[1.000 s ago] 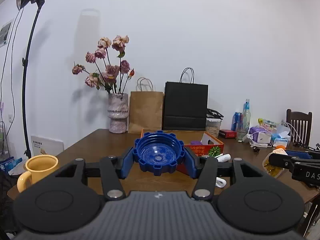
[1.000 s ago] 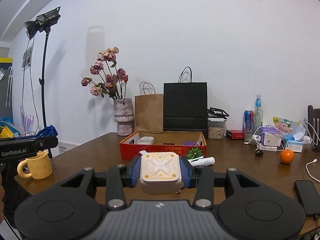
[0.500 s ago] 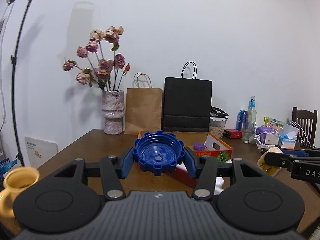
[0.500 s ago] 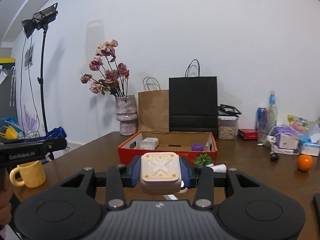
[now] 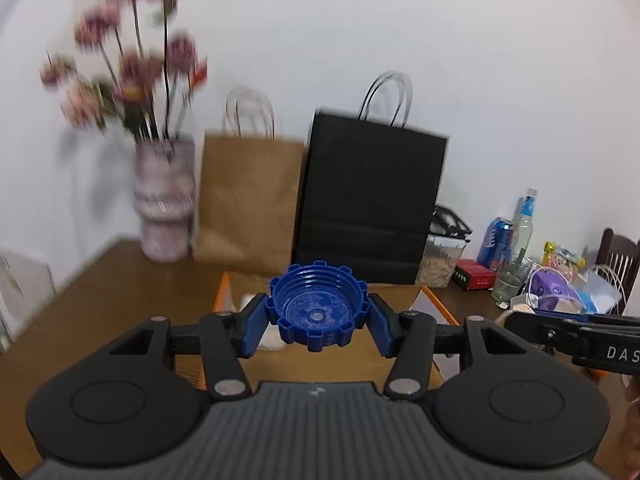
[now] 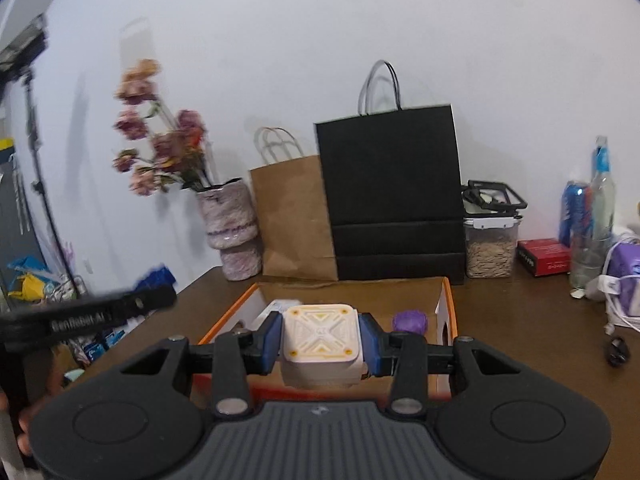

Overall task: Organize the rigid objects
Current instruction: 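Carry the blue cap with the left tool while the right tool carries the beige cap over the box, then open the left tool to drop the blue cap while the right tool releases the beige cap into the box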

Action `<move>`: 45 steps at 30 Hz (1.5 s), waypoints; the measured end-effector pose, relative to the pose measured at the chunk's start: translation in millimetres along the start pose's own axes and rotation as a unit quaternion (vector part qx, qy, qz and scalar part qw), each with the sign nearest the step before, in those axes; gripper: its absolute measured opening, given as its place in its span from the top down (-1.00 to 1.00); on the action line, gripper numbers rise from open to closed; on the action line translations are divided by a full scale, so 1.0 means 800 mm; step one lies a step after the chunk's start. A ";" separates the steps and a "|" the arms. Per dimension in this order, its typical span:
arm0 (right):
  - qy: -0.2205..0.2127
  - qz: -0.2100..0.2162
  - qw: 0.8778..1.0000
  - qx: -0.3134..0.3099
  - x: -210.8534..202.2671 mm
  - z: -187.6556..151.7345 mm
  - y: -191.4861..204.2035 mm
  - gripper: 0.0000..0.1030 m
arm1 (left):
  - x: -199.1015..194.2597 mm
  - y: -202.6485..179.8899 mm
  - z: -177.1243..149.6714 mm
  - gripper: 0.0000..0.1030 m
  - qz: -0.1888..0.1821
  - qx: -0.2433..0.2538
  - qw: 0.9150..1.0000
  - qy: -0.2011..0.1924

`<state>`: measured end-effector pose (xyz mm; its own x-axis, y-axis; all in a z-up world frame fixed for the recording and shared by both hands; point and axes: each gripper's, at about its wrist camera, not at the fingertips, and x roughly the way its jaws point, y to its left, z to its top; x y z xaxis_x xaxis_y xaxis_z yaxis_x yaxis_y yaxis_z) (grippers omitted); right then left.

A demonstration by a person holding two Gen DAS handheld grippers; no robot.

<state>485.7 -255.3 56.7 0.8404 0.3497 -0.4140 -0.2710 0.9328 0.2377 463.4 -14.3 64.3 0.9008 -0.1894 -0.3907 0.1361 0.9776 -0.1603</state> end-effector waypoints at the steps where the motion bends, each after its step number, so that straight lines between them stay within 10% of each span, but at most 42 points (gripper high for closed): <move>1: 0.010 -0.001 1.000 0.003 0.020 0.008 -0.006 0.21 | 0.021 0.002 0.006 -0.03 -0.001 0.000 1.000 0.012; 14: 0.146 -0.002 0.984 0.106 0.275 0.017 -0.083 0.21 | 0.276 0.002 -0.007 -0.04 0.017 0.040 0.989 0.141; 23: 0.182 -0.058 0.979 0.076 0.356 0.007 -0.078 0.11 | 0.307 -0.001 -0.007 -0.53 0.038 0.075 0.983 0.161; 31: 0.131 -0.068 0.989 0.025 0.281 0.038 -0.057 -0.25 | 0.269 0.017 0.010 -0.59 0.050 0.047 0.988 0.140; 45: 0.075 -0.081 0.994 -0.020 0.045 0.034 -0.030 -0.51 | 0.061 0.002 0.025 -0.71 0.044 0.040 0.995 0.082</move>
<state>535.5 -267.5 59.9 0.7963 0.2011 -0.5705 -0.1590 0.9795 0.1234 516.1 -20.5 63.4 0.8323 -0.1093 -0.5435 0.0980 0.9939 -0.0498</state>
